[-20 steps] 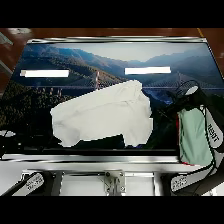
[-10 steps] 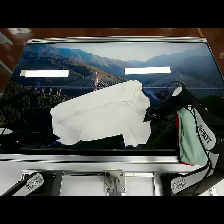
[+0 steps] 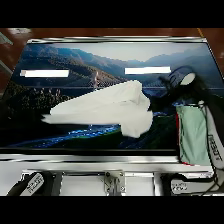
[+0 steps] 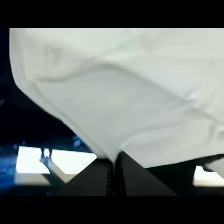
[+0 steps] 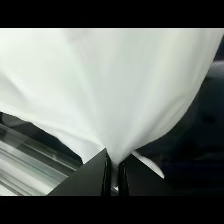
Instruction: Fold the shirts.
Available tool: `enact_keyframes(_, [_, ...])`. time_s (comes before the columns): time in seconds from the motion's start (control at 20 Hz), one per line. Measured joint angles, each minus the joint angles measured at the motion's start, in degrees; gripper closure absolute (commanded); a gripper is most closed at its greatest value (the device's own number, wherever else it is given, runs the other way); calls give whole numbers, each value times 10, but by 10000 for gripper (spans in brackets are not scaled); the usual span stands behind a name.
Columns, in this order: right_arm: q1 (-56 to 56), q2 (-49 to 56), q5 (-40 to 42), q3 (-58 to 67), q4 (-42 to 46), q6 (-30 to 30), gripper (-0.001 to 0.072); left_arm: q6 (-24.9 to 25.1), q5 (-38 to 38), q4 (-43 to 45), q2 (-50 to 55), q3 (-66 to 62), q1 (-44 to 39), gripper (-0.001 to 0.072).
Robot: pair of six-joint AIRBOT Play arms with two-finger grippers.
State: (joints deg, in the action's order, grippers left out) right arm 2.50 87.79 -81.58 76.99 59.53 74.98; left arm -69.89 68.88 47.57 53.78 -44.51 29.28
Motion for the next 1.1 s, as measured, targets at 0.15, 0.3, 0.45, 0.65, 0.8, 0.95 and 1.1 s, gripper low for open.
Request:
enact_keyframes(0.15, [6,-93,5,134,-1,-16,641,-4,-14,-3,-77,-176,0,670])
enact_keyframes(0.3, [8,-183,51,302,20,0,641,-19,-70,-4,-142,-361,0,671])
enact_keyframes(0.45, [9,-271,101,405,66,37,641,-42,-109,-2,-185,-511,0,671])
enact_keyframes(0.65, [10,-375,115,450,111,80,641,-105,-86,26,-230,-618,0,671])
enact_keyframes(0.8, [10,-425,87,461,136,103,641,-138,-32,79,-258,-645,0,670])
enact_keyframes(0.95, [10,-440,20,464,153,124,641,-158,31,127,-270,-652,0,670])
enact_keyframes(1.1, [10,-415,-93,458,157,140,641,-165,90,150,-272,-613,0,670])
